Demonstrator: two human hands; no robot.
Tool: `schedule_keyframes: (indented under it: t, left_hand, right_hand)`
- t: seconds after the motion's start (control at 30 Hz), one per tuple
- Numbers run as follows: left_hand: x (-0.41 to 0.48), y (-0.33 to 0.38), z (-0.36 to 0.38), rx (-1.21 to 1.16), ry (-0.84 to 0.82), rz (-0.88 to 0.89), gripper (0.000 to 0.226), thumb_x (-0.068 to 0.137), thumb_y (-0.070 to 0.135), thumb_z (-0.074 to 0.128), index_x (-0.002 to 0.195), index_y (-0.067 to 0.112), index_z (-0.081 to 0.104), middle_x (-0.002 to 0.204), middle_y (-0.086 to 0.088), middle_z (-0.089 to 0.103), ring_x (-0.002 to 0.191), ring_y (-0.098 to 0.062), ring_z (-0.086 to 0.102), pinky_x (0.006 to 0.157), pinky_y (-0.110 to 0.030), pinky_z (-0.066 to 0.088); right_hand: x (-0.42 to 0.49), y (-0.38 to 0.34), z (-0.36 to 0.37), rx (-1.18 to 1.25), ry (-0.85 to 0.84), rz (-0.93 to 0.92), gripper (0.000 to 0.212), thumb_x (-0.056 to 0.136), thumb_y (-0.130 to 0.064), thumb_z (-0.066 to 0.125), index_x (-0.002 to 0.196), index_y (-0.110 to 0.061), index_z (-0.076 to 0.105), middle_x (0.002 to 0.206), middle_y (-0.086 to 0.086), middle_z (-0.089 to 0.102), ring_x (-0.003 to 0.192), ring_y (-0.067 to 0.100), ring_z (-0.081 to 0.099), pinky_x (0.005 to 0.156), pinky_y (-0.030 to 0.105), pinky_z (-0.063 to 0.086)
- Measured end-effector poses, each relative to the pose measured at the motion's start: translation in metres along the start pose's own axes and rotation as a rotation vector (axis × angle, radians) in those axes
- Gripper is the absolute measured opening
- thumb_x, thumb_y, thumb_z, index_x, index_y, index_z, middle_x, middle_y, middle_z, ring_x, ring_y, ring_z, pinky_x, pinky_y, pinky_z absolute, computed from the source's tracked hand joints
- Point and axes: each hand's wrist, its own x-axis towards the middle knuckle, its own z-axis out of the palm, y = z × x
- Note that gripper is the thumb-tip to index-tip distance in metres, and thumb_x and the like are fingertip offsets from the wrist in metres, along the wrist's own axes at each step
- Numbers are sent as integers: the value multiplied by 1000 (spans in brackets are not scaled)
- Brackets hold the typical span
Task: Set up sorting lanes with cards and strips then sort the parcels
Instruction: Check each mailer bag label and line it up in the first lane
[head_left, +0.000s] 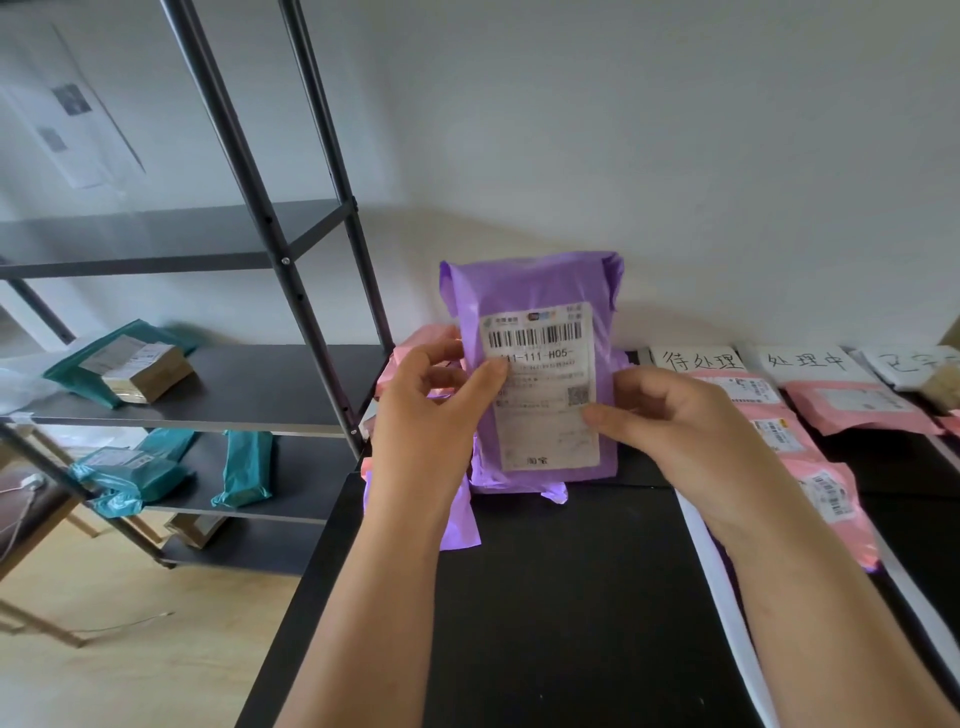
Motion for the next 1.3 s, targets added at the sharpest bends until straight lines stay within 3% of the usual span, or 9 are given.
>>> schedule_keyframes:
  t: [0.17, 0.47, 0.63, 0.8, 0.93, 1.03, 1.13, 1.2, 1.3]
  left_hand:
    - [-1, -1, -3, 66, 19, 9, 13, 82, 28, 79, 85, 39, 75, 84, 18, 74, 80, -4, 70, 64, -16, 53]
    - [-4, -1, 0, 101, 17, 31, 6, 80, 22, 80, 81, 27, 77, 76, 14, 75, 72, -3, 70, 67, -19, 52]
    - [-7, -9, 0, 151, 47, 51, 9, 85, 23, 76, 79, 30, 74, 72, 18, 72, 66, 4, 64, 60, -11, 46]
    - [-10, -17, 4, 277, 64, 51, 11, 89, 25, 73, 82, 33, 70, 76, 16, 71, 71, 2, 64, 53, -10, 45]
    - [-14, -15, 14, 384, -15, 91, 22, 91, 26, 69, 77, 41, 61, 85, 17, 66, 75, 0, 60, 53, -7, 41]
    - [-16, -14, 23, 417, -113, 131, 11, 91, 28, 68, 87, 37, 64, 89, 15, 66, 76, 0, 59, 54, -5, 40]
    - [-22, -18, 28, 427, -186, 147, 11, 92, 29, 68, 88, 39, 63, 85, 20, 65, 75, 3, 58, 54, -8, 41]
    - [-27, -26, 32, 397, -220, 128, 11, 91, 29, 69, 88, 39, 63, 83, 21, 66, 78, 3, 60, 58, -12, 40]
    - [-37, -42, 41, 329, -301, 67, 13, 90, 27, 70, 86, 39, 66, 80, 21, 69, 80, 3, 63, 60, -12, 43]
  right_hand:
    - [1, 6, -1, -126, 46, -30, 11, 88, -14, 73, 99, -11, 71, 98, -14, 75, 88, 0, 69, 75, 19, 52]
    - [-4, 4, -6, -143, 115, -63, 20, 87, -18, 73, 103, -29, 74, 97, -18, 74, 88, -1, 68, 79, 24, 50]
    - [-7, 6, -5, -117, 222, -67, 19, 84, -23, 76, 101, -28, 69, 93, -20, 72, 84, -5, 66, 68, 13, 45]
    - [-21, 4, -7, -308, 467, -235, 38, 85, -29, 74, 120, -31, 61, 107, -21, 65, 95, -4, 60, 74, 4, 43]
    - [-32, 0, -8, -514, 491, -382, 36, 84, -22, 76, 120, -21, 70, 108, -16, 65, 103, 9, 63, 93, 42, 51]
    - [-40, 5, -6, -600, 477, -315, 33, 83, -20, 79, 115, -16, 74, 107, -4, 73, 99, 20, 67, 93, 52, 48]
    - [-55, 14, -2, -648, 552, -295, 22, 82, -19, 78, 104, -15, 77, 93, -5, 73, 87, 14, 66, 85, 47, 52]
    - [-68, 21, 2, -608, 587, -262, 14, 82, -19, 78, 96, -17, 76, 87, -13, 67, 82, 1, 64, 79, 31, 55]
    - [-88, 36, 0, -454, 605, -145, 8, 85, -18, 76, 91, -21, 72, 88, -14, 67, 89, -1, 65, 67, 19, 56]
